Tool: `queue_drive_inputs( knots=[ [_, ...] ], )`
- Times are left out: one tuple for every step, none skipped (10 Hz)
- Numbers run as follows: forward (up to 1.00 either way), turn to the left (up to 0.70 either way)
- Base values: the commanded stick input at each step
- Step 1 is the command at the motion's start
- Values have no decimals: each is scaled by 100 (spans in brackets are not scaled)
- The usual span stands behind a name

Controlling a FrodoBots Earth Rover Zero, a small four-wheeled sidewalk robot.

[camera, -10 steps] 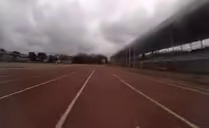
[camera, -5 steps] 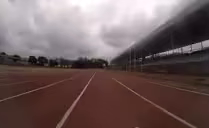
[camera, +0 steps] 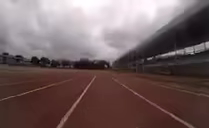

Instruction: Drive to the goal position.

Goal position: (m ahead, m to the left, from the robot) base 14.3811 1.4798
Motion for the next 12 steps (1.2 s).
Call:
queue_drive_inputs(
  knots=[
    [70, 0],
    [70, 0],
    [70, 0],
    [70, 0],
    [70, 0],
    [70, 0],
    [70, 0],
    [70, 0],
    [70, 0],
    [70, 0],
    [70, 0],
    [70, 0]
  ],
)
